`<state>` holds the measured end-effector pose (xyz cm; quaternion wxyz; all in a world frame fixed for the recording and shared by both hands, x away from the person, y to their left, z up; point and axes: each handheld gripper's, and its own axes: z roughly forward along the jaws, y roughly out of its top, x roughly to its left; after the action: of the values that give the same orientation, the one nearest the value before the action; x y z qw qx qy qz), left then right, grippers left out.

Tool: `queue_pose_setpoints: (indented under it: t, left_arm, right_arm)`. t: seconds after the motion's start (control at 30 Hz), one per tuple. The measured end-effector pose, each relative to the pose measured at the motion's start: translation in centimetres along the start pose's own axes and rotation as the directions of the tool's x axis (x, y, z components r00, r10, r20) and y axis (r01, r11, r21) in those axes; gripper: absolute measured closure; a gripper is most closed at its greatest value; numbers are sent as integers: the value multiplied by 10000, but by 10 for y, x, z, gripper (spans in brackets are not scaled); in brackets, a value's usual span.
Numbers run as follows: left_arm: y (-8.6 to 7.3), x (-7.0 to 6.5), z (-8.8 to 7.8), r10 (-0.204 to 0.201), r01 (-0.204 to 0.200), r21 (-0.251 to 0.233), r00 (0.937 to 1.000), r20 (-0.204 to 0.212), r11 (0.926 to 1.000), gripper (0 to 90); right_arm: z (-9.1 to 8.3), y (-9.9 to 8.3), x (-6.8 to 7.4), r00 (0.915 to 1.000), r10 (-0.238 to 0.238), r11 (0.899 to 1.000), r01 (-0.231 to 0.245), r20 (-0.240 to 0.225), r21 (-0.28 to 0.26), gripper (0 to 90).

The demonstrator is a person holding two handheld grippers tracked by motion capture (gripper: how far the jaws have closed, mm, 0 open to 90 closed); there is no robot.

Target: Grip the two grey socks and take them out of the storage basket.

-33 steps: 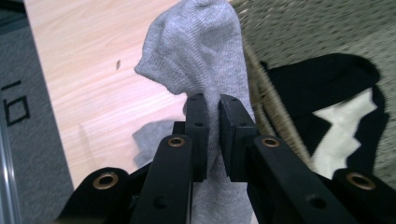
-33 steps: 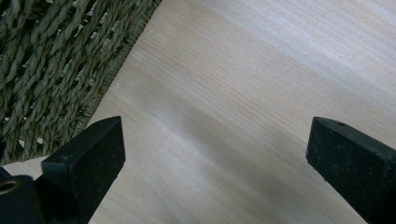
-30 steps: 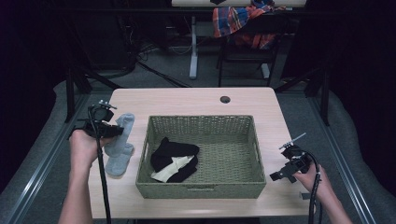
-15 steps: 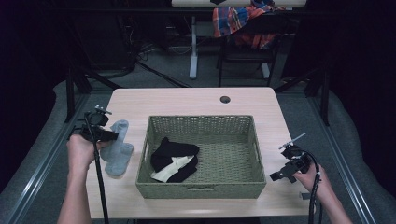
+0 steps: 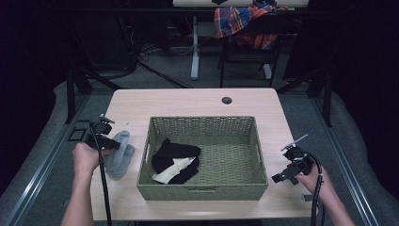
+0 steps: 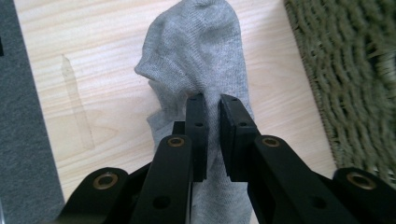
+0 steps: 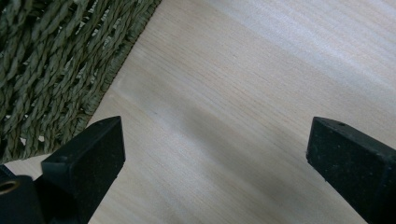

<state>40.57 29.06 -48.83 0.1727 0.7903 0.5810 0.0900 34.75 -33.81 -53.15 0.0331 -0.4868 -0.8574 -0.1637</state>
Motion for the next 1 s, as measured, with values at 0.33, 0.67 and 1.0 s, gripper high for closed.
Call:
queue_pose_setpoints:
  t: [0.33, 0.67, 1.0]
  left_arm:
    - [-9, 8, 26, -151, 130, 764, 9995, 273, 9970, 822]
    - [-10, 11, 34, -249, 193, 1088, 9984, 499, 9939, 566]
    - [-16, 15, 10, -530, 529, 69, 9985, 107, 9986, 134]
  right_arm:
    - [1, 0, 1, 9999, 67, 9999, -66, 76, -76, 39]
    - [-1, 1, 0, 9997, -178, 9997, 175, 157, 191, 38]
    - [-1, 0, 0, 10000, -50, 10000, 50, 2, 2, 38]
